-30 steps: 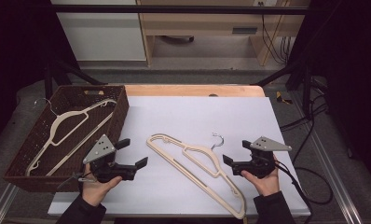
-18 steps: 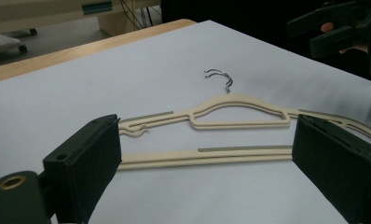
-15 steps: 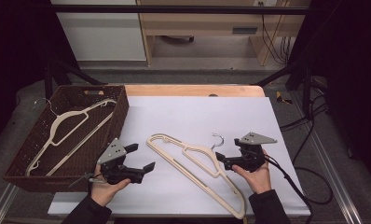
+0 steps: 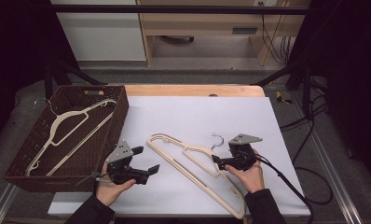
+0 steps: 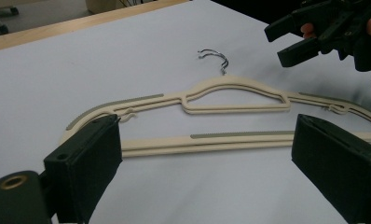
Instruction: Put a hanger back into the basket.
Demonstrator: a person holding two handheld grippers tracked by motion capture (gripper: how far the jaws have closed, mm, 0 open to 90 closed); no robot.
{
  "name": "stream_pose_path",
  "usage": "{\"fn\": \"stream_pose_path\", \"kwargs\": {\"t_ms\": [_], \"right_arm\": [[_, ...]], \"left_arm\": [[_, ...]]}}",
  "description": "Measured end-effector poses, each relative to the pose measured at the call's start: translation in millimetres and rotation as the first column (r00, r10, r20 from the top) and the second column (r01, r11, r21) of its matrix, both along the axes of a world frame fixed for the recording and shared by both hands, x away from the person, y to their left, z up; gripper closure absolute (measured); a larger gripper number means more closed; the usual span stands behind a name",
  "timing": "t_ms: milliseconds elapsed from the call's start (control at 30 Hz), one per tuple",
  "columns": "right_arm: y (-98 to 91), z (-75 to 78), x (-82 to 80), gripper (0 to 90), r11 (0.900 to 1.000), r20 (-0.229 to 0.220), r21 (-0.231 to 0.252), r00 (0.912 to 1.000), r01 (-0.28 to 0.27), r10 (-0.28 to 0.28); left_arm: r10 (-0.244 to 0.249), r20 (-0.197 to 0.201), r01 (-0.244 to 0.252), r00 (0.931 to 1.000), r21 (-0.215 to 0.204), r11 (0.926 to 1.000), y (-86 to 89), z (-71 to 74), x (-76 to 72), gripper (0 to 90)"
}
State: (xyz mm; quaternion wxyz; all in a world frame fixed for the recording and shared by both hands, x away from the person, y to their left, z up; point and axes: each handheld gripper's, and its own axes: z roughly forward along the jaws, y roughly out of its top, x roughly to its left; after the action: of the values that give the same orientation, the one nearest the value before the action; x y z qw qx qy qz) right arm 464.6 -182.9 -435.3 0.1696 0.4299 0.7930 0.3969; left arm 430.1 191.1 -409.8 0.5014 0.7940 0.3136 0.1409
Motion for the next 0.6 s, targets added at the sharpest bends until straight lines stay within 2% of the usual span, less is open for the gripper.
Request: {"fn": "stream_pose_path", "kwargs": {"t_ms": [100,233,300,333,367,467,600], "right_arm": [[-7.1,-3.5,-9.7,16.1,0.9998,0.003,0.010,0.9999,-0.015,0.015],[-17.6,-5.5,-18.7,16.3,0.9990,0.024,0.029,0.9992,-0.033,0.033],[-23.0,-5.9,-24.8,16.2,0.9986,0.035,0.045,0.9990,-0.028,0.026],[-28.3,-6.2,-29.1,15.4,0.9973,0.056,0.065,0.9979,-0.036,0.032],[-28.3,-6.2,-29.1,15.4,0.9973,0.056,0.065,0.9979,-0.036,0.032],[-34.0,-5.3,-36.0,13.7,0.9942,0.079,0.096,0.9960,-0.049,0.042],[-39.2,-2.5,-45.7,12.0,0.9916,0.105,0.112,0.9931,-0.065,0.053]], "left_arm": [[-0.003,-0.007,0.003,1.0000,0.006,1.0000,-9.2,2.4,7.7,8.5],[-0.009,-0.028,0.009,0.9996,-0.015,0.9998,-26.3,5.0,21.3,9.1],[-0.014,-0.027,0.013,0.9995,-0.010,0.9999,-37.6,5.3,28.4,9.2],[-0.021,-0.030,0.020,0.9994,-0.004,0.9998,-50.2,4.5,35.8,9.4],[-0.021,-0.030,0.020,0.9994,-0.004,0.9998,-50.2,4.5,35.8,9.5],[-0.031,-0.048,0.032,0.9984,0.012,0.9994,-68.9,1.8,47.6,9.7],[-0.036,-0.059,0.039,0.9976,0.040,0.9984,-93.3,-3.6,61.3,10.2]]}}
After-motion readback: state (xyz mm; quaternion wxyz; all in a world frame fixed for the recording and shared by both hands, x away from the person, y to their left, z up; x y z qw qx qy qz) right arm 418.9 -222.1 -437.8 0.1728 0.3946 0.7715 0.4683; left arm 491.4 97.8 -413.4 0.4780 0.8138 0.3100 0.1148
